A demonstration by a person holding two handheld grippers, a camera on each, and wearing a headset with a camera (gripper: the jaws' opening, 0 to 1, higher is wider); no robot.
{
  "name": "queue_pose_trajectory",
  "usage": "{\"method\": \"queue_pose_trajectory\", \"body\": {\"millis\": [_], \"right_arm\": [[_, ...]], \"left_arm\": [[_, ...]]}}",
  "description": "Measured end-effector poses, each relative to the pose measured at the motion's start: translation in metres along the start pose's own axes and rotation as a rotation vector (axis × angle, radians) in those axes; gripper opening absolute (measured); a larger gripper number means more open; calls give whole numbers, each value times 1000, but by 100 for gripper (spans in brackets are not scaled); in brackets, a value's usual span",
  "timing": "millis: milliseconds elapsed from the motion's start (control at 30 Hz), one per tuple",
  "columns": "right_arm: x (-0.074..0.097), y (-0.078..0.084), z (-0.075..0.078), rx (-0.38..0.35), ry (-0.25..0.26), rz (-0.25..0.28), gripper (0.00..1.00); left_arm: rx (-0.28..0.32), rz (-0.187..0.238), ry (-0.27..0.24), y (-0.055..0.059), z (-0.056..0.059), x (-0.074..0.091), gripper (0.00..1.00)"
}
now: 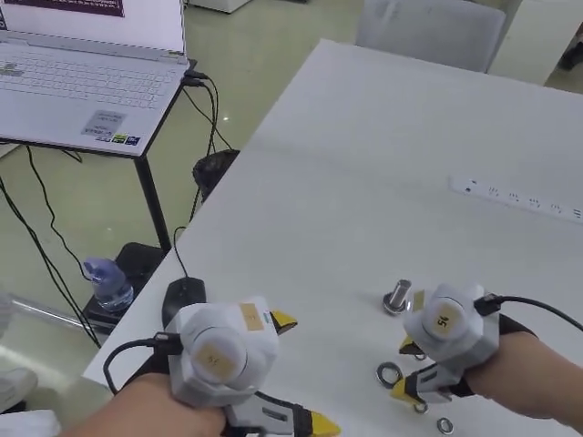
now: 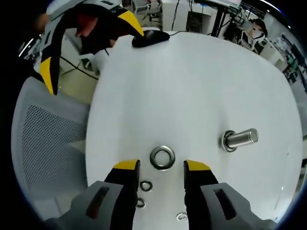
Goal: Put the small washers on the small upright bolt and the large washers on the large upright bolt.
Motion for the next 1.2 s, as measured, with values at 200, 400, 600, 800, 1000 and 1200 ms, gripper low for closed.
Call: {"method": "queue_pose_trajectory", "body": {"millis": [200,400,600,800,1000,1200], "right_arm": [[-6,0,-1,-4,-3,-9,38],[-9,0,1,0,-3,-21,38],[-12,1,1,17,14,-24,38],[-12,1,1,6,24,-23,37],[-12,0,-2,4,22,-38,34],[-14,-3,-3,-10,26,-80,31]], "left_arm": [[-1,-3,3,2,-3,1,76],[2,-7,2,4,-5,2,76],[3,-4,-11,5,-7,4,76],[1,-3,-8,4,-8,5,76],[-9,-14,-1,2,-8,1,77],[-16,-33,-1,5,-6,-5,78]]}}
Point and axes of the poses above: the centre of the closed fingertips' face, and the gripper's own axes: x roughly backward along the fingers, z roughly to its right, y roughly out of its underside, the point moved 8 cm from there along x, roughly backward along the fingers, and after that the axes turned 3 degrees about z, right-handed, at the moved point
